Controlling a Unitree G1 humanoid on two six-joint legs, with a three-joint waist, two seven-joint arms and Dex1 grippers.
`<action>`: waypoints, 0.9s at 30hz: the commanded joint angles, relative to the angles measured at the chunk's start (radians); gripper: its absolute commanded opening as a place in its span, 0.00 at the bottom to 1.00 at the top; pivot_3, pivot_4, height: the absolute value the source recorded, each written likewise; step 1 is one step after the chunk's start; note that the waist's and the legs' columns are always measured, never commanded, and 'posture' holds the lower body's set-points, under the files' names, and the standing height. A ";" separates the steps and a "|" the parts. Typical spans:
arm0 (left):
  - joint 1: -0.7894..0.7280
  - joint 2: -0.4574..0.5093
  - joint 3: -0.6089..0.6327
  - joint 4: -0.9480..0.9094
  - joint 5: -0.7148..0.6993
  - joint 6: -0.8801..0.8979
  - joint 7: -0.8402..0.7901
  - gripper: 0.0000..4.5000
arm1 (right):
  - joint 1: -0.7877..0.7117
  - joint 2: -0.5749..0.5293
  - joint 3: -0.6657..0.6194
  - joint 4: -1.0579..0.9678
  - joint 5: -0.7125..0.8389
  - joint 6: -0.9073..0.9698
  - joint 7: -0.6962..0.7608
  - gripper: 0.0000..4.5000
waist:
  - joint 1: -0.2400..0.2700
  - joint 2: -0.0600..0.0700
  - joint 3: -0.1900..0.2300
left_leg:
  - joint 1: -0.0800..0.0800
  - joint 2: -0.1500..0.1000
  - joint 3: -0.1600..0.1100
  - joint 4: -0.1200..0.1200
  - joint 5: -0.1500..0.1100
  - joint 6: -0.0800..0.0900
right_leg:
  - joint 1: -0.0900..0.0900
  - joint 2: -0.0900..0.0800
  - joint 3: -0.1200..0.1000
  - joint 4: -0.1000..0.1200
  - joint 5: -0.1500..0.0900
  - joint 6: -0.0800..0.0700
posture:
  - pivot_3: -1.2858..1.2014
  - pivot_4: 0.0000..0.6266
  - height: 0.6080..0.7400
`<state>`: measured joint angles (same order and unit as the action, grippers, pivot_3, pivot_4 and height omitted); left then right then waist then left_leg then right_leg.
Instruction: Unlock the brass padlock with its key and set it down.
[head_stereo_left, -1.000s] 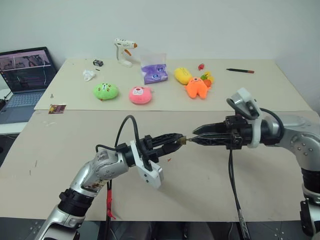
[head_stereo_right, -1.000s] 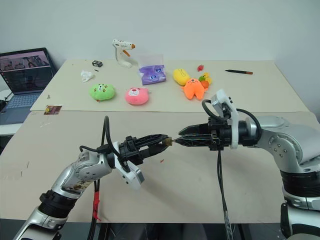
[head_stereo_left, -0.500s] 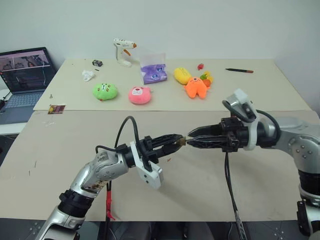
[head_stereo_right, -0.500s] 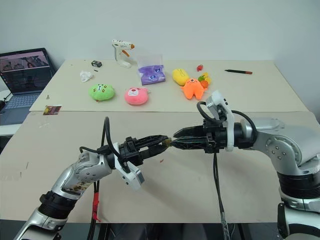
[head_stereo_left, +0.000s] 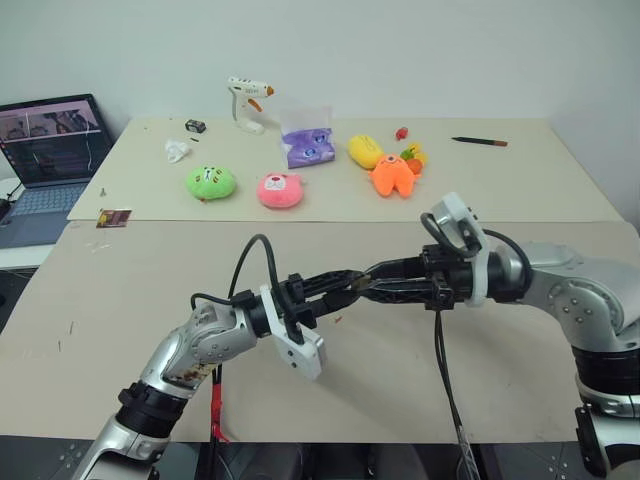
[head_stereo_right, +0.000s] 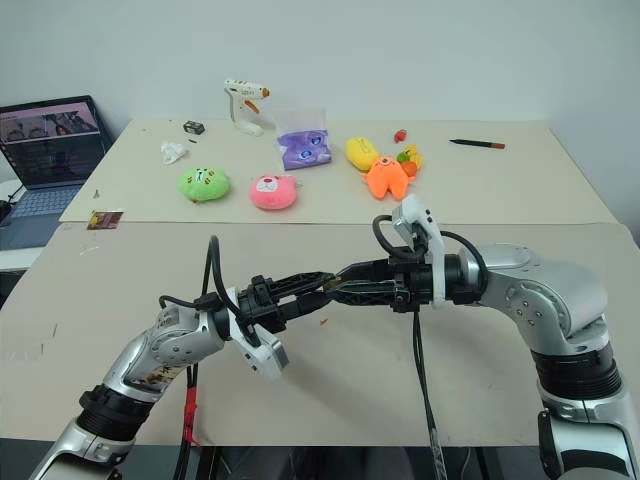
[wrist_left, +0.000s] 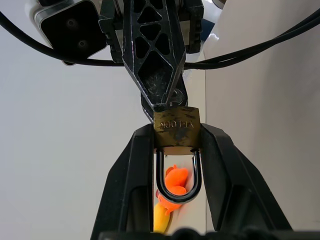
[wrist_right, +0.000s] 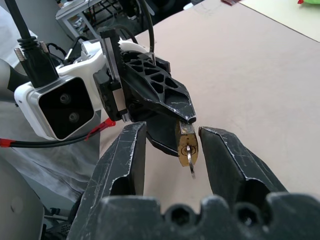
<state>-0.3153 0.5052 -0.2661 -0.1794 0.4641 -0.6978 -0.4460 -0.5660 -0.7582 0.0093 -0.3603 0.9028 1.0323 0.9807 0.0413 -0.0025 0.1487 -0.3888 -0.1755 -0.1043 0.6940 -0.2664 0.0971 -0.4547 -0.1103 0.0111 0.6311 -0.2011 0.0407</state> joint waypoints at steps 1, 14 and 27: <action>-0.003 0.001 0.005 -0.039 -0.028 0.003 0.004 0.18 | 0.003 0.005 -0.008 -0.007 -0.008 -0.030 0.007 0.43 | 0.000 0.000 0.000 | 0.000 0.000 0.000 0.000 0.000 0.000 | 0.000 0.000 0.000 0.000 0.000 0.000 | 0.52 0.24 1.00; -0.001 -0.002 0.004 -0.040 -0.033 0.012 0.005 0.18 | 0.010 0.030 -0.003 -0.005 -0.027 -0.032 0.000 0.02 | -0.001 0.000 0.000 | 0.000 0.000 0.000 0.000 0.000 0.000 | 0.000 0.000 0.000 0.000 0.000 0.000 | 0.52 0.24 1.00; 0.014 -0.006 0.002 -0.038 -0.106 0.047 -0.016 0.85 | 0.006 0.039 -0.007 -0.009 -0.033 -0.031 -0.006 0.02 | -0.001 0.000 0.000 | 0.000 0.000 0.000 0.000 0.000 0.000 | 0.000 0.000 0.000 0.000 0.000 0.000 | 0.52 0.24 1.00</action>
<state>-0.3029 0.5034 -0.2665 -0.1867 0.3858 -0.6515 -0.4635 -0.5567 -0.7191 0.0209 -0.3439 0.8579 1.0202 0.9718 0.0403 -0.0025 0.1487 -0.3886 -0.1755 -0.1042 0.6940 -0.2664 0.0971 -0.4547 -0.1101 0.0109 0.6312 -0.2010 0.0407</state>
